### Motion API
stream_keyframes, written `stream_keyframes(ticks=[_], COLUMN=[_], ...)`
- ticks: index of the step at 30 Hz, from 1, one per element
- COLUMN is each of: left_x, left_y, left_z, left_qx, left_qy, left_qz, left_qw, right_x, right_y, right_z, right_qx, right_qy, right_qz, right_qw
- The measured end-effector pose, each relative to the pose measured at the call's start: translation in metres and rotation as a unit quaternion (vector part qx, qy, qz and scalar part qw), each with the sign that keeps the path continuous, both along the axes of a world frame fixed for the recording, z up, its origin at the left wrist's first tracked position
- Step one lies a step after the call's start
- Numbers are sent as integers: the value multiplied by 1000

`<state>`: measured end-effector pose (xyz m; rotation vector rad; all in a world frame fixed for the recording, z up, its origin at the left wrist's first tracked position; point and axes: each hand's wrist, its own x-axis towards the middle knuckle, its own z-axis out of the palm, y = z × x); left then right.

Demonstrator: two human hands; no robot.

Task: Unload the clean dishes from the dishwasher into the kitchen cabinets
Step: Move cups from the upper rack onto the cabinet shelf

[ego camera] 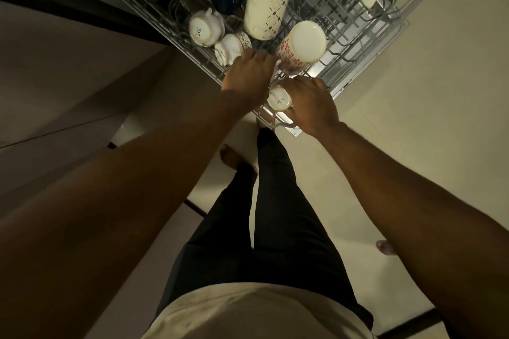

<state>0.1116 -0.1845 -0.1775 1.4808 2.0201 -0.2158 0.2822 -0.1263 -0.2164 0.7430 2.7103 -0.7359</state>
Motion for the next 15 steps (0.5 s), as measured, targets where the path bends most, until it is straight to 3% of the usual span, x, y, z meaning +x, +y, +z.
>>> stream_keyframes(ticks=[7,15], left_x=[3,0], left_y=[-15,-29], left_z=[33,83], left_qx=[126,137], left_qy=[-24,-84], left_qz=[84,164], left_qw=[988,973], right_x=[14,13], right_y=[-7,-27], right_z=[28,72], right_qx=[-18,-94], right_qy=[48,118], right_qz=[-90,-248], right_qw=[995,957])
